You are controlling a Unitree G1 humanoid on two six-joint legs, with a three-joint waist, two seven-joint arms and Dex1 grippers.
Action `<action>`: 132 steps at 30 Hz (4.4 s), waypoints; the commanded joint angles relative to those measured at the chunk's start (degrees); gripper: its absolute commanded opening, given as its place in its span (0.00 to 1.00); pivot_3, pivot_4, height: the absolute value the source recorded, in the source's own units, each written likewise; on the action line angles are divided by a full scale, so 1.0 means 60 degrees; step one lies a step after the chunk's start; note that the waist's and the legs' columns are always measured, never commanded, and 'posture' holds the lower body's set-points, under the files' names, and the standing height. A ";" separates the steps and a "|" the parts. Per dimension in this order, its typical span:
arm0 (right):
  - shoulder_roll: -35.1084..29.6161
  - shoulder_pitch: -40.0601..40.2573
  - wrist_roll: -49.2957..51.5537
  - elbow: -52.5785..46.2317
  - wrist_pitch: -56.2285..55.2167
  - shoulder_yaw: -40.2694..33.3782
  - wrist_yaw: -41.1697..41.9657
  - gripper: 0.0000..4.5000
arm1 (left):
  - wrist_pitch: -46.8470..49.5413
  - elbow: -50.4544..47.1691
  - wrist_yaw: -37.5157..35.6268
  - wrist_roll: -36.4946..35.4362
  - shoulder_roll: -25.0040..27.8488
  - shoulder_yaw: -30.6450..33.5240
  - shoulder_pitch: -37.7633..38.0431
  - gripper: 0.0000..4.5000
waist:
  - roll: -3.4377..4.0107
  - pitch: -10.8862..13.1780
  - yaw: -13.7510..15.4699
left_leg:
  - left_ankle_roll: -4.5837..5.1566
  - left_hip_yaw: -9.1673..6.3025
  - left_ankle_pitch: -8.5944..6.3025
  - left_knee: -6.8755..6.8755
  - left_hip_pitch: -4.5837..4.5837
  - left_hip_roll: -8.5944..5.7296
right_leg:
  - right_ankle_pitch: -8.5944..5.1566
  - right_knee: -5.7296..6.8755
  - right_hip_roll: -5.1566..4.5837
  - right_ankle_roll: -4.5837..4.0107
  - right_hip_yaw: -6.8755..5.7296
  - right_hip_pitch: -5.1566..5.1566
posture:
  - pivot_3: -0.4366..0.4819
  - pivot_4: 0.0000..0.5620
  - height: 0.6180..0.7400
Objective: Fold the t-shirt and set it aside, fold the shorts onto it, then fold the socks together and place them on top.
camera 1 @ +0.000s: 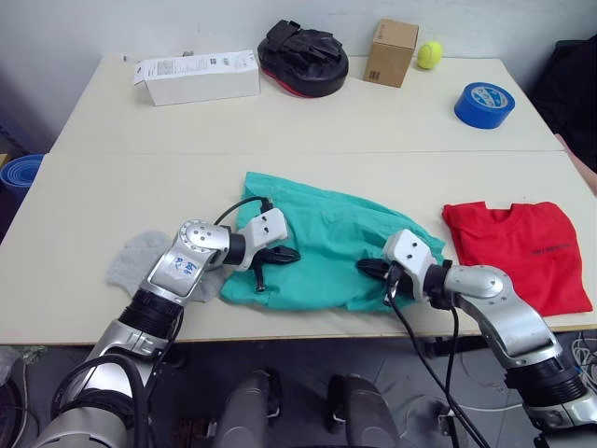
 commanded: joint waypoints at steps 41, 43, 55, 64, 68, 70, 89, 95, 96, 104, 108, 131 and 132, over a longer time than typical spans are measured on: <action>0.1193 -0.3557 -0.1274 0.4344 -0.0827 -0.1574 -0.1895 0.01 | -0.0030 0.0063 0.0464 0.0279 -0.0286 0.0594 0.0206 0.00 | 0.0027 -0.0014 -0.0135 | -0.0017 0.0011 0.0010 -0.0046 -0.0007 -0.0002 | 0.0004 0.0012 0.0002 0.0006 -0.0001 -0.0039 | 0.48 0.27 1.00; 0.1152 -0.3350 -0.0590 0.3688 -0.0436 -0.2245 -0.1693 0.01 | -0.0112 0.0130 0.0482 0.0237 -0.0358 0.0653 0.0160 0.00 | 0.0028 -0.0013 -0.0188 | -0.0018 0.0011 0.0010 -0.0050 -0.0008 -0.0001 | 0.0004 0.0012 0.0004 0.0005 -0.0003 -0.0039 | 0.48 0.27 1.00; 0.0390 0.1723 0.4553 -0.4515 0.6008 -0.6507 -0.2272 0.01 | -0.0648 0.0626 -0.0168 -0.0141 -0.0694 0.0846 -0.0229 0.00 | 0.0031 -0.0012 0.0003 | 0.0007 -0.0002 -0.0003 -0.0060 -0.0020 0.0009 | 0.0000 -0.0064 0.0006 -0.0001 -0.0014 -0.0014 | 0.48 0.27 1.00; 0.2254 0.4772 0.8409 -0.6733 0.7989 -0.7896 -0.5201 0.27 | -0.1766 0.1697 -0.0394 0.0512 -0.1036 0.0240 -0.0570 0.00 | 0.0036 -0.0016 0.0078 | 0.0008 0.0004 -0.0002 -0.0137 -0.0014 -0.0002 | 0.0001 -0.0137 0.0002 -0.0002 0.0003 -0.0008 | 0.48 0.27 1.00; 0.2678 0.5472 0.9809 -0.6425 0.7573 -0.7884 -0.6938 0.60 | -0.1957 0.1962 -0.0415 0.0616 -0.1201 0.0239 -0.0723 0.00 | 0.0032 -0.0021 0.0067 | 0.0012 0.0016 -0.0003 -0.0170 -0.0003 -0.0005 | 0.0001 -0.0152 0.0005 -0.0002 0.0012 -0.0011 | 0.48 0.27 1.00; 0.2787 0.5657 1.0620 -0.6050 0.7215 -0.7764 -0.7789 0.76 | -0.2011 0.2057 -0.0438 0.0649 -0.1262 0.0234 -0.0792 0.00 | 0.0035 -0.0023 0.0074 | 0.0010 0.0017 -0.0001 -0.0186 -0.0002 -0.0005 | 0.0000 -0.0154 0.0005 -0.0004 0.0012 -0.0016 | 0.48 0.27 1.00; 0.3197 0.3432 1.4055 -0.1642 0.3556 -0.4672 -1.1575 0.99 | -0.1849 0.1477 -0.0440 0.0830 -0.1143 0.0331 -0.0579 0.00 | -0.0003 -0.0046 -0.0072 | 0.0053 0.0023 0.0020 -0.0189 0.0009 0.0003 | 0.0036 -0.0165 0.0017 -0.0012 0.0017 -0.0007 | 0.48 0.27 1.00; 0.3448 0.2455 1.3073 -0.0877 0.3385 -0.3895 -1.1154 0.99 | -0.1665 0.1316 -0.0322 0.0856 -0.1091 0.0383 -0.0527 0.00 | -0.0037 -0.0077 -0.0196 | 0.0046 0.0023 0.0025 -0.0196 0.0012 0.0006 | 0.0038 -0.0167 0.0014 -0.0015 0.0022 -0.0011 | 0.48 0.27 1.00; 0.3482 0.2385 1.2923 -0.0831 0.3330 -0.3877 -1.1118 0.91 | -0.1638 0.1314 -0.0298 0.0858 -0.1093 0.0392 -0.0540 0.00 | -0.0042 -0.0080 -0.0223 | 0.0044 0.0023 0.0026 -0.0198 0.0011 0.0006 | 0.0038 -0.0167 0.0014 -0.0015 0.0021 -0.0011 | 0.48 0.27 1.00; 0.2905 0.1737 1.1493 -0.0801 0.3079 -0.4241 -1.0218 0.27 | -0.1408 0.1531 0.0040 0.0847 -0.1258 0.0478 -0.0684 0.00 | -0.0038 -0.0082 -0.0241 | 0.0016 0.0026 0.0043 -0.0204 0.0002 0.0003 | 0.0038 -0.0168 0.0011 -0.0014 0.0021 -0.0022 | 0.48 0.27 1.00; 0.2265 0.1273 1.0555 -0.0985 0.3234 -0.4053 -0.9226 0.01 | -0.1408 0.1552 0.0070 0.0858 -0.1271 0.0467 -0.0636 0.00 | -0.0034 -0.0079 -0.0217 | 0.0017 0.0032 0.0043 -0.0203 -0.0007 -0.0001 | 0.0039 -0.0170 0.0007 -0.0012 0.0021 -0.0030 | 0.48 0.27 1.00; 0.1737 -0.3358 0.3603 -0.1373 0.2076 0.1897 -0.1651 0.01 | -0.0347 0.0049 0.0629 0.0581 -0.0796 0.1105 0.0209 0.00 | -0.0025 -0.0074 -0.0247 | 0.0053 0.0040 0.0061 -0.0192 -0.0020 -0.0003 | 0.0060 -0.0131 0.0000 0.0023 -0.0004 -0.0062 | 0.48 0.27 1.00; 0.1823 -0.3400 0.3435 -0.1246 0.1993 0.1994 -0.1477 0.01 | -0.0352 -0.0045 0.0659 0.0639 -0.0738 0.1049 0.0289 0.00 | -0.0025 -0.0074 -0.0251 | 0.0037 0.0041 0.0052 -0.0191 -0.0018 -0.0003 | 0.0062 -0.0131 0.0001 0.0026 -0.0002 -0.0061 | 0.48 0.27 1.00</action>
